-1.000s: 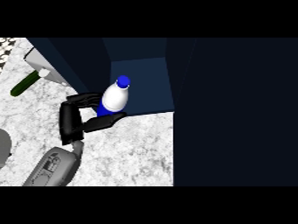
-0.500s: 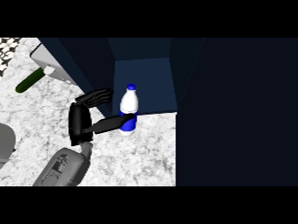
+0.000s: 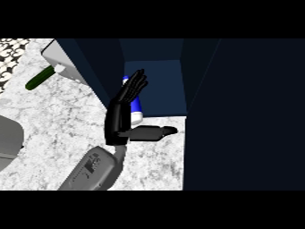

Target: Pick up the bottled water, place it into the cabinet and close the cabinet

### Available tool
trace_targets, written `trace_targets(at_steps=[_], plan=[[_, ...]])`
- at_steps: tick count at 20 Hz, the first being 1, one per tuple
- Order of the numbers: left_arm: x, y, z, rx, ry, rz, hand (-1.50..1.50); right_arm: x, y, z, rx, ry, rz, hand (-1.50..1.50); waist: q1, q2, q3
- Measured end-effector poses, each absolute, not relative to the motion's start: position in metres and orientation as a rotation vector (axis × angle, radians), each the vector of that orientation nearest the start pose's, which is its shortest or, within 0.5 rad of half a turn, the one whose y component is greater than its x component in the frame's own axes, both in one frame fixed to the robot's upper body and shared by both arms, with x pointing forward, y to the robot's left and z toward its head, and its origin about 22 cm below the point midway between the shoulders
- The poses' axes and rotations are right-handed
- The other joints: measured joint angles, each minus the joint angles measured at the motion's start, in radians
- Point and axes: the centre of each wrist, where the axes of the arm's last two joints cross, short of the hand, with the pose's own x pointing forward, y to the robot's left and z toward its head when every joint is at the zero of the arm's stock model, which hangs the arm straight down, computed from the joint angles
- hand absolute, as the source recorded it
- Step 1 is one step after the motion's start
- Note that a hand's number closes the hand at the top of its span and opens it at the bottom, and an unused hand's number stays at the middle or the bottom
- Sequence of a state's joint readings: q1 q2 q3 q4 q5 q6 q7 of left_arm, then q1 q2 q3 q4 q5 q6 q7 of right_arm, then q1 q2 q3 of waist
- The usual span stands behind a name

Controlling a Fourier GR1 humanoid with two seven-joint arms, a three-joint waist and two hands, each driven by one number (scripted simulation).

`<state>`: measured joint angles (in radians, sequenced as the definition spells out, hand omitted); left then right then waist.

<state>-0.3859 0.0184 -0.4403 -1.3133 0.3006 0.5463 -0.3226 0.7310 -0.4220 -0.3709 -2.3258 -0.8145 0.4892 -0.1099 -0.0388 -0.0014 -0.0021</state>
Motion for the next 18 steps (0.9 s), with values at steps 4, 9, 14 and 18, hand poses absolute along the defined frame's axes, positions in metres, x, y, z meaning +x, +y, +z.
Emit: trace_targets(at_steps=[4, 9, 14, 18], plan=[[0.271, 0.08, 0.019, -0.199, -1.863, 0.103, -1.5, 0.063, -0.353, 0.135, 0.285, -1.865, 0.123, -1.5, 0.012, -0.001, 0.0], [0.244, 0.08, 0.011, -0.285, -1.847, 0.106, 1.5, 0.061, -0.354, 0.134, 0.281, -1.868, 0.114, 1.5, 0.025, -0.002, 0.001], [0.214, 0.091, 0.005, -0.361, -1.826, 0.071, 1.5, 0.062, -0.352, 0.133, 0.331, -1.851, 0.154, 1.5, 0.031, -0.002, 0.001], [0.198, 0.113, -0.002, -0.378, -1.819, 0.041, 1.5, 0.064, -0.35, 0.133, 0.387, -1.812, 0.216, 1.5, 0.033, -0.003, 0.001]])
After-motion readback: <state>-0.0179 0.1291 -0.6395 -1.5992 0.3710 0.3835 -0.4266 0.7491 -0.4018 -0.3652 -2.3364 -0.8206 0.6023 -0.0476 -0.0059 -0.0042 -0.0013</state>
